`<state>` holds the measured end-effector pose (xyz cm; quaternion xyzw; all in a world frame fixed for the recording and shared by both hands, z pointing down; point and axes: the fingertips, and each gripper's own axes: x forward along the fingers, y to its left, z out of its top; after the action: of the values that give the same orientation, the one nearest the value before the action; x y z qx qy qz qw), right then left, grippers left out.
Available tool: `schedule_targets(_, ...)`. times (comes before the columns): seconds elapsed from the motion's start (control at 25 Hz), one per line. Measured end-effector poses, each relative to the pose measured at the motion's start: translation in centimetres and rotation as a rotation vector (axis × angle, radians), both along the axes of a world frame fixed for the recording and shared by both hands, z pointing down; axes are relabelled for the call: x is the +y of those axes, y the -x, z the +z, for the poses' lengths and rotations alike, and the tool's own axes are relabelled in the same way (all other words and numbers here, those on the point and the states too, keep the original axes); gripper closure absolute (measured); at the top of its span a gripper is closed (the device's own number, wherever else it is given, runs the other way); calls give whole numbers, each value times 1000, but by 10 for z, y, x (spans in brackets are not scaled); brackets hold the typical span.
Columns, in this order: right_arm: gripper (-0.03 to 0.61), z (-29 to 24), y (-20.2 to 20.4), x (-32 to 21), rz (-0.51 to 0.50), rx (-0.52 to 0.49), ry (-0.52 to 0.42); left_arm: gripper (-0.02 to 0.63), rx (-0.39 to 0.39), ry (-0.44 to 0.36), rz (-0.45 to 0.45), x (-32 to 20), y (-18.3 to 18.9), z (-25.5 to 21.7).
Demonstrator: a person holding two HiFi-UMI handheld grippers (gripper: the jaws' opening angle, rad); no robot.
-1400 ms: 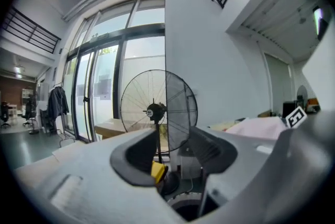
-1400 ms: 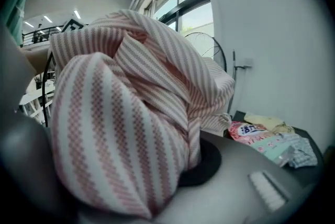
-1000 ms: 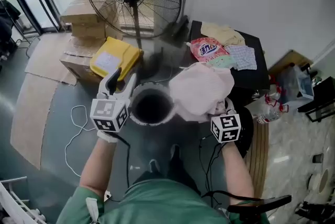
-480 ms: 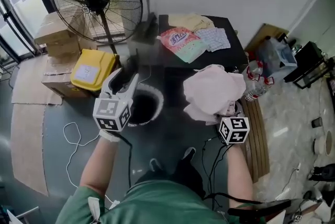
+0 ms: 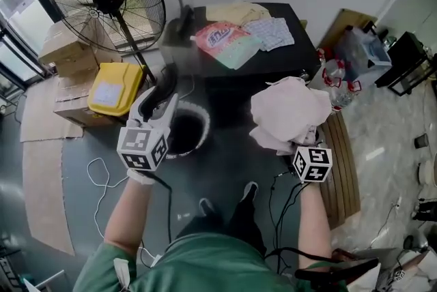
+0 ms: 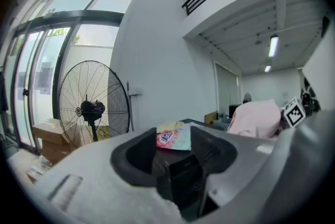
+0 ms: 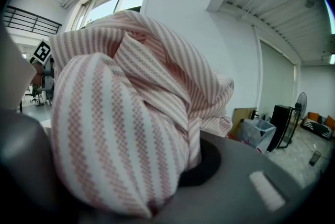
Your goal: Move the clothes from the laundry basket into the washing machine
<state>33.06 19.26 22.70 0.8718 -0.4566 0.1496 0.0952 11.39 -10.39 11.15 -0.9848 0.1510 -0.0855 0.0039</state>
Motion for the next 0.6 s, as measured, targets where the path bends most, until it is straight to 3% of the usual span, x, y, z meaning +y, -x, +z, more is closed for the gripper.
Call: schedule_targets(0.6, 472, 57, -100, -2, -58, -59, -22, 411, -59, 9, -88, 21, -95, 37)
